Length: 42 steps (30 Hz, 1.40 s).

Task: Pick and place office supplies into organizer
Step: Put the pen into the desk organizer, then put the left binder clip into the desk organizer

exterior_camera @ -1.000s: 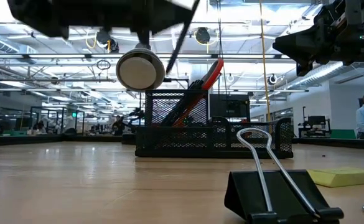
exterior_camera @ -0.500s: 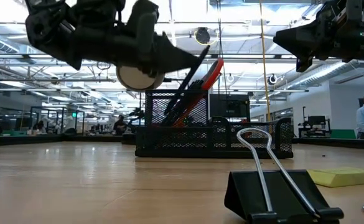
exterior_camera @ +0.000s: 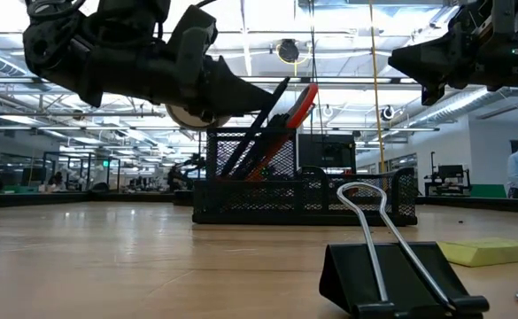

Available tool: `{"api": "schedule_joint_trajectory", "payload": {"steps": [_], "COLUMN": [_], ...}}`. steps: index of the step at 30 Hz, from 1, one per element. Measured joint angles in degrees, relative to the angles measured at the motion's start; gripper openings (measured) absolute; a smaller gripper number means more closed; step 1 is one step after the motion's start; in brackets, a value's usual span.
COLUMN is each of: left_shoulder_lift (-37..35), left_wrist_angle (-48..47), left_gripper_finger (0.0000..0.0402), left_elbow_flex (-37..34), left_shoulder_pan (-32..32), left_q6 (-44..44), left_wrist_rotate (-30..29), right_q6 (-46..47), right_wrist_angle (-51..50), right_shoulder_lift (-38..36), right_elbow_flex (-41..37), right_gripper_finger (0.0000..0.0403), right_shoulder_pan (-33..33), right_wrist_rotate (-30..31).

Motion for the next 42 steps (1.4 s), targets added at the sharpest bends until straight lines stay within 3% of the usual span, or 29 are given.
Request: {"api": "schedule_joint_trajectory", "payload": {"steps": [13,23,28,31,34,39,42], "left_shoulder_lift": [0.0,0.0,-0.7,-5.6,-15.2,-32.9,-38.8], "left_wrist_angle": [-1.8,-1.9,-2.3,-4.7,-14.0,-38.5,-51.5], "left_gripper_finger": [0.0033,0.0102,0.0116,0.0115,0.0104,0.0056,0.0013], "left_elbow_flex": [0.0,0.0,0.0,0.0,0.2,0.2,-0.1], "left_shoulder_pan": [2.3,2.1,2.1,1.2,-2.4,-12.8,-20.7], "left_q6": [-4.5,-5.7,-5.3,-5.4,-3.9,-3.6,-6.8], "left_wrist_rotate": [1.2,1.9,3.0,6.9,7.1,-5.0,-12.3], "right_q6": [0.7,1.7,1.7,1.8,3.6,4.9,4.9], "right_wrist_angle": [0.5,1.1,1.0,0.9,0.5,-1.3,-1.8], "right_shoulder_lift": [0.0,0.0,0.0,0.0,0.0,0.0,0.0], "right_elbow_flex": [0.0,0.0,0.0,0.0,0.0,0.0,0.0], "right_gripper_finger": [0.0064,0.0064,0.0064,0.0064,0.0064,0.0064,0.0064], "right_shoulder_pan": [0.0,0.0,0.0,0.0,0.0,0.0,0.0], "right_wrist_rotate": [0.0,0.0,0.0,-0.2,-0.2,-0.2,-0.2]}}
